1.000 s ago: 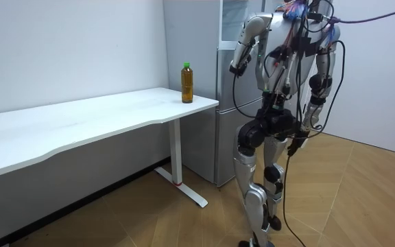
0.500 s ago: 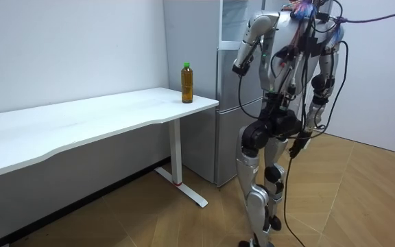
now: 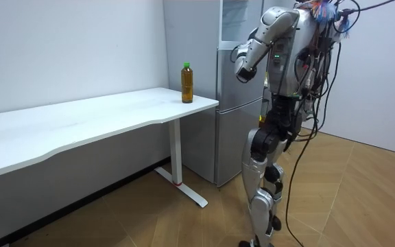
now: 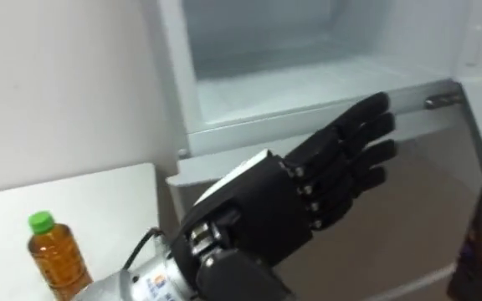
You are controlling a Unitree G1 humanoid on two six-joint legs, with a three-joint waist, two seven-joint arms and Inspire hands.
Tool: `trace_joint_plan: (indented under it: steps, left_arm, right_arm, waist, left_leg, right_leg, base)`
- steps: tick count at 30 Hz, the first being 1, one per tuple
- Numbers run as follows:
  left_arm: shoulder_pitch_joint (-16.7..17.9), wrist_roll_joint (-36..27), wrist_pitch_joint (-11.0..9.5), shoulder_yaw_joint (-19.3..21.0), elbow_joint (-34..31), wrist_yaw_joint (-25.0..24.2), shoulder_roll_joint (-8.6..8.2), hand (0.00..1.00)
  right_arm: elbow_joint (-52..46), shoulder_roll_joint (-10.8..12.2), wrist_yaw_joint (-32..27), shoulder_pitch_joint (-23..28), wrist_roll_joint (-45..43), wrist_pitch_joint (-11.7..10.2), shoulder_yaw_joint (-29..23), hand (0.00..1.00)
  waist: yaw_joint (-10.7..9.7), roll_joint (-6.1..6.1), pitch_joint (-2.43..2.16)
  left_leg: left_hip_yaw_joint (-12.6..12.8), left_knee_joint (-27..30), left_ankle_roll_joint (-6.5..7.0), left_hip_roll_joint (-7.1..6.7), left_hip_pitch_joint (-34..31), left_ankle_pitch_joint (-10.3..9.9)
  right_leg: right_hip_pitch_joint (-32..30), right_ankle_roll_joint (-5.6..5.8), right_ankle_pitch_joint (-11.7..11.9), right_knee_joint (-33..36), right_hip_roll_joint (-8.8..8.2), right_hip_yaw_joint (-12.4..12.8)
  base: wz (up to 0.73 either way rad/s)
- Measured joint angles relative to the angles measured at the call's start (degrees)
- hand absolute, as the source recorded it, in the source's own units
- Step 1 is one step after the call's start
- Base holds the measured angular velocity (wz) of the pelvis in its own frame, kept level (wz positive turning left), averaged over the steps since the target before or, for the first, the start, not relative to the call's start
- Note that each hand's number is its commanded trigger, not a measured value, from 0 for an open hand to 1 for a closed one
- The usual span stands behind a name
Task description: Put the bottle in the upper fridge
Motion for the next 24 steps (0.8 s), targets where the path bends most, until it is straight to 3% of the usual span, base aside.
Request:
trace_joint_plan:
  steps: [7,9,16,20,24]
  left_arm:
    - [6.36,2.61,-0.12,7.19,-7.67,1.21,1.0,0.0]
    - [8.1,3.99,-1.17,10.11,-8.61,2.01,1.02,0.0]
    - [10.24,5.45,-1.83,16.85,-10.94,4.79,1.25,0.0]
    - [10.39,5.41,-5.04,22.31,-12.83,6.29,1.24,0.0]
    - [10.73,5.53,-6.56,28.02,-14.72,8.46,1.19,0.0]
  right_arm:
    - [1.72,0.09,0.15,-0.65,-2.97,-1.27,0.12,0.0]
    - [1.73,0.35,0.29,-0.67,-4.18,-1.94,0.05,0.0]
    - [2.0,1.79,1.96,-0.67,-4.77,-2.95,0.0,0.0]
    - [2.33,1.81,1.97,-0.25,-4.43,-3.08,0.02,0.0]
    - [2.4,1.99,2.7,0.6,-4.56,-4.22,-1.2,0.0]
  waist:
    - [4.05,0.18,-0.14]
    - [4.8,0.03,-0.14]
    - [6.46,0.26,-0.35]
    - [8.44,0.18,-0.29]
    - [9.56,0.14,-0.31]
  left_leg:
    - [-0.24,0.04,0.0,0.13,0.46,0.0]
    - [-0.88,0.22,0.0,0.12,-0.03,0.0]
    - [-2.88,0.41,-0.01,0.1,-0.75,0.0]
    - [-3.08,0.3,-0.01,0.14,0.0,0.0]
    - [-3.38,0.18,-0.01,0.12,0.17,0.0]
  right_leg:
    - [1.82,0.15,0.02,-1.0,-0.1,-1.61]
    - [1.83,0.16,-0.05,-1.13,-0.26,-2.5]
    - [2.57,0.25,-0.32,-1.95,-0.29,-4.12]
    - [3.43,0.16,-0.62,-1.98,-0.29,-4.41]
    - [4.02,0.25,-0.98,-2.13,-0.39,-5.21]
  base:
    - [0.11]
    - [0.16]
    - [0.15]
    - [0.02]
    - [0.09]
